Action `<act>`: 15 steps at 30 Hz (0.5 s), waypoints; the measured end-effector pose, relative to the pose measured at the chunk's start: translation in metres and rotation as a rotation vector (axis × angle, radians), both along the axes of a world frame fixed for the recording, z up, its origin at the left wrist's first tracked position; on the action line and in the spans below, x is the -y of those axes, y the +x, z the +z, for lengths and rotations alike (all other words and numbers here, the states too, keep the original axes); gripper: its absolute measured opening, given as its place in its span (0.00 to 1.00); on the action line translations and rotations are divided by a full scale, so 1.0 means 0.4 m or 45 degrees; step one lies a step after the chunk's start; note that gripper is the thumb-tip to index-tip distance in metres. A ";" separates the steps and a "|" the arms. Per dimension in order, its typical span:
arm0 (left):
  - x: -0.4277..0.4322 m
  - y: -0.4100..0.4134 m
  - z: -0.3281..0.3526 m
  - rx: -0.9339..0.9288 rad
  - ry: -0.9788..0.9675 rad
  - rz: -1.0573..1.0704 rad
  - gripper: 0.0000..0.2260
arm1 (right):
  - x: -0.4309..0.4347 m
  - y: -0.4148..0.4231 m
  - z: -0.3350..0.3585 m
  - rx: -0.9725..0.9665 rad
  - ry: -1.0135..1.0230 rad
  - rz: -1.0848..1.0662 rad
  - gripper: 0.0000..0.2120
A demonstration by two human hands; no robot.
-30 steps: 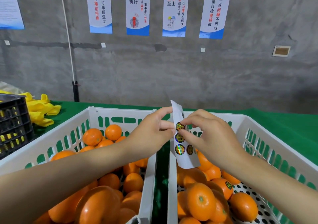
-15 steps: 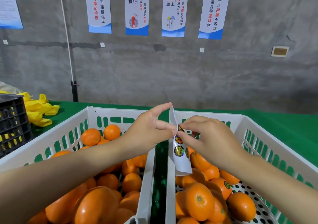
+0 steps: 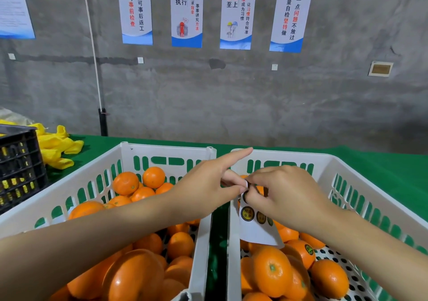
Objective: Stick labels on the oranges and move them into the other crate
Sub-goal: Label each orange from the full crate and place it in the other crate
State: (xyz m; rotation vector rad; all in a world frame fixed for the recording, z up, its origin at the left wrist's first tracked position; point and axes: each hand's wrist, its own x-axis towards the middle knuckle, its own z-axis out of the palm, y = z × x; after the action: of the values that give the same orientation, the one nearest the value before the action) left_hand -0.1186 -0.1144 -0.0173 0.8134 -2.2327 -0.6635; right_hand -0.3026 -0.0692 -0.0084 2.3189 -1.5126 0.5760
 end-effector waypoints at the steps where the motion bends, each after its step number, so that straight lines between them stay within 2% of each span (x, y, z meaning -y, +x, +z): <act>1: -0.002 -0.001 -0.001 0.009 0.012 -0.002 0.34 | 0.002 -0.001 -0.002 0.001 0.005 0.001 0.17; 5: -0.002 -0.004 -0.001 -0.031 0.070 -0.014 0.33 | 0.005 -0.004 -0.003 0.054 0.053 0.041 0.23; 9: -0.001 -0.004 0.010 -0.136 0.115 0.032 0.32 | 0.004 -0.001 -0.001 0.060 0.047 0.056 0.22; 15: 0.002 -0.002 0.022 -0.235 0.168 0.043 0.29 | -0.001 0.003 0.004 -0.117 -0.104 0.003 0.22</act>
State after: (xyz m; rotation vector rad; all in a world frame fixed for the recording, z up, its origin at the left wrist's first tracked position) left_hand -0.1195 -0.1151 -0.0084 0.8176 -2.0223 -0.8415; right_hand -0.3015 -0.0689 -0.0068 2.2537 -1.4186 0.5148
